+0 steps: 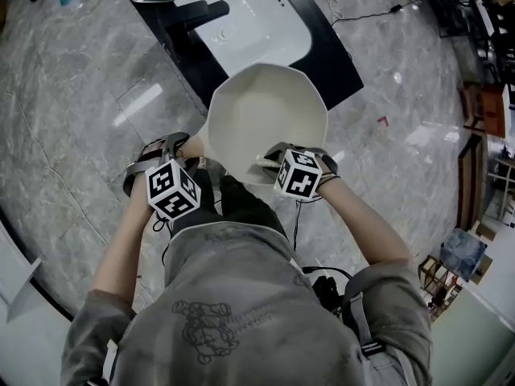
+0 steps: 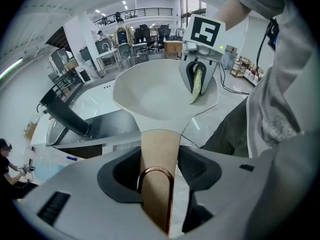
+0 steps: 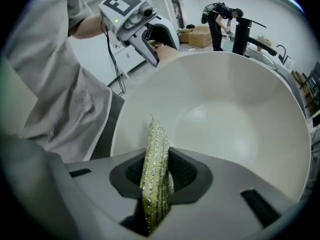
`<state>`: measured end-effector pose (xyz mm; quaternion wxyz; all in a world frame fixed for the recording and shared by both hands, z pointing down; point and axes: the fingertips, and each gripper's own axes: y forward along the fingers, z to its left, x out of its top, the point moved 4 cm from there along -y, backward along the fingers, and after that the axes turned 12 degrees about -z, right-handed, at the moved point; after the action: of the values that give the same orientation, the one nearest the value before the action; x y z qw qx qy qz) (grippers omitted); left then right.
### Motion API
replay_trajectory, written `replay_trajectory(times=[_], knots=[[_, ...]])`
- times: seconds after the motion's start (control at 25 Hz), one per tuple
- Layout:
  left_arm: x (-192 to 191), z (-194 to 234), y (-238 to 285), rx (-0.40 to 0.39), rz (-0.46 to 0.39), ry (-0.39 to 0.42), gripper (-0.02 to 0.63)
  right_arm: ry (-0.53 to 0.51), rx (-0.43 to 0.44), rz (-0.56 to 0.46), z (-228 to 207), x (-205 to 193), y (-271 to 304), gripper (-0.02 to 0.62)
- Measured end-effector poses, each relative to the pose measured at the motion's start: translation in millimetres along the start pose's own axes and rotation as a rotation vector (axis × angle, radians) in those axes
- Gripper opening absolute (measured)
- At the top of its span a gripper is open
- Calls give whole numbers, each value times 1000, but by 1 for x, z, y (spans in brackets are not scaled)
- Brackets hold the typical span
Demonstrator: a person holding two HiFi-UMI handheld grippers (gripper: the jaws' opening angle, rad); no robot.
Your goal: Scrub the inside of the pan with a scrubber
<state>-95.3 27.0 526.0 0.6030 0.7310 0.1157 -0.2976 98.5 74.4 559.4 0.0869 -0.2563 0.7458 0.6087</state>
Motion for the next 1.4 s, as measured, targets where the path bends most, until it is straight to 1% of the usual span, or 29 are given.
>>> replay_trajectory(times=[0.12, 0.28, 0.4, 0.52, 0.64, 0.72, 0.76, 0.8, 0.96, 1.08, 1.2, 1.28, 1.4], knots=[[1, 1, 1, -4, 3, 4, 232, 123, 30, -118, 6, 19, 6, 83], [0, 2, 2, -3, 3, 6, 232, 304, 74, -325, 1, 47, 6, 83], [1, 1, 2, -10, -16, 1, 233, 428, 90, -478, -2, 67, -2, 83], [2, 1, -2, -25, -42, -20, 233, 527, 47, -651, -12, 82, -16, 81], [3, 4, -9, -39, -38, -9, 239, 612, -49, -814, -28, 88, -34, 81], [5, 7, -16, -54, -38, 9, 250, 626, -137, -900, -39, 90, -50, 83], [8, 7, -21, -61, -45, 12, 250, 624, -185, -927, -43, 91, -58, 81], [11, 8, -26, -64, -56, 12, 250, 622, -237, -940, -46, 91, -66, 83], [33, 16, -49, -52, -128, -14, 250, 588, -440, -938, -56, 94, -100, 83], [57, 23, -65, -39, -209, -51, 250, 558, -532, -977, -58, 100, -128, 83], [85, 34, -81, 8, -312, -87, 250, 540, -603, -1033, -58, 105, -157, 83], [105, 42, -94, 52, -371, -92, 249, 519, -655, -1064, -57, 109, -177, 83], [137, 52, -117, 117, -457, -77, 247, 474, -733, -1098, -52, 115, -210, 83]])
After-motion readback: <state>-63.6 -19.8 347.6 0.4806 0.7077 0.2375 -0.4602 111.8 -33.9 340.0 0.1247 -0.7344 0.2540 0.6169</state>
